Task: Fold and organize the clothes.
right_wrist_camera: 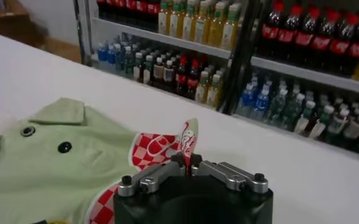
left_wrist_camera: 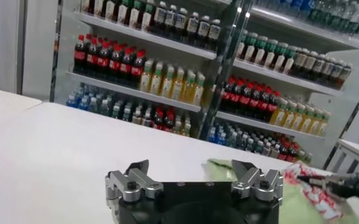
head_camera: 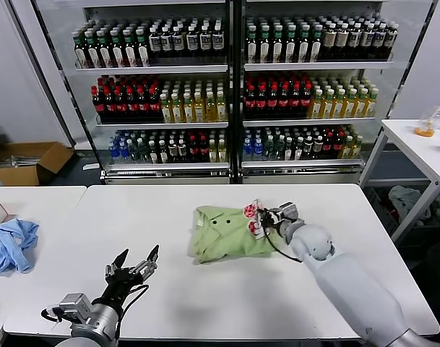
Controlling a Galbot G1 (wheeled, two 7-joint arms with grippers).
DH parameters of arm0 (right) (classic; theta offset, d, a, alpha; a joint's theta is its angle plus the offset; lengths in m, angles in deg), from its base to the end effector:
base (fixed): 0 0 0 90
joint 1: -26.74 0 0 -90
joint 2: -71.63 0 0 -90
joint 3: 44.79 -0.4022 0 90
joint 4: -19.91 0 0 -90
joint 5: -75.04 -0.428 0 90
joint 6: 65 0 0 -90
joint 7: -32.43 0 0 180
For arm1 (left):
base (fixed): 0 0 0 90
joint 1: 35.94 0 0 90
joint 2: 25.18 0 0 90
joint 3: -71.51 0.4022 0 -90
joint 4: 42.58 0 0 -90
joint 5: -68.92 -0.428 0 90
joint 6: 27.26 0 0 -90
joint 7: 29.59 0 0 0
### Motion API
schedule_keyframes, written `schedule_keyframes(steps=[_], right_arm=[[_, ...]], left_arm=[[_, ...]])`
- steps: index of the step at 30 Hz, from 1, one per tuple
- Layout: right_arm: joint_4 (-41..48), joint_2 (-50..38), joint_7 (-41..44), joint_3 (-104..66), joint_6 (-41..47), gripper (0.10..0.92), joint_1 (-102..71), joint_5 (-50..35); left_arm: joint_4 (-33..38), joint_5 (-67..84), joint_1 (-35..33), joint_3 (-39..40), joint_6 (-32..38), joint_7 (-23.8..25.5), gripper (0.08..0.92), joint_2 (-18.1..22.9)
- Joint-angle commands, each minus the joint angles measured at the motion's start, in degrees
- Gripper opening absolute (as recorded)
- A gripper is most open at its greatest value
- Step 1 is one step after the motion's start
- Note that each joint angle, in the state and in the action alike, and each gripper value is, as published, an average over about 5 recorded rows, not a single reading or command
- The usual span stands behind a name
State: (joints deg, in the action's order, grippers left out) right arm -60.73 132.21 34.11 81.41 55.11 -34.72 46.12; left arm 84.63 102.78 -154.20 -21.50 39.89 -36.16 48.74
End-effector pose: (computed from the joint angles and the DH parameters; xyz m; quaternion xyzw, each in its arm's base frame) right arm 0.5543 -0.0145 -0.3058 0.2022 -0.9413 0.1362 0.2336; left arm 0.2369 0.0569 -0.2781 -0.0494 -0.9793 0.1354 0.1420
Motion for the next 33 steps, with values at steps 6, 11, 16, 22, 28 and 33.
schedule_keyframes(steps=[6, 11, 16, 22, 28, 33], right_arm=[[0.1, -2.0, 0.9, -4.6, -13.0, 0.168, -2.5, 8.6], [-9.1, -4.6, -7.6, -11.7, -25.3, 0.307, -13.4, 9.5], [-21.4, -6.7, -11.4, -21.1, -28.2, 0.455, -28.5, 7.7], [-35.7, -6.2, -13.5, -31.8, -24.9, 0.628, -45.6, 0.7], [-39.4, -4.6, -13.5, -38.1, -22.6, 0.787, -55.4, 0.1], [-41.3, -3.5, -13.5, -38.4, -20.7, 0.821, -58.5, 2.0]], left_arm=[[-0.6, -0.3, 1.1, 0.3, 0.1, 0.0, 0.823, -1.0], [-0.8, -1.8, 1.8, 0.5, 0.7, -0.1, 0.823, -1.5], [-0.7, -3.6, 2.0, 0.6, 1.7, 0.0, 0.823, -1.8], [-0.6, -4.3, 2.2, 0.8, 1.9, 0.0, 0.823, -1.9], [-0.1, -5.5, 2.1, 1.0, 1.9, 0.0, 0.823, -1.5], [0.6, -6.3, 1.4, 1.2, 2.0, 0.0, 0.823, -1.1]])
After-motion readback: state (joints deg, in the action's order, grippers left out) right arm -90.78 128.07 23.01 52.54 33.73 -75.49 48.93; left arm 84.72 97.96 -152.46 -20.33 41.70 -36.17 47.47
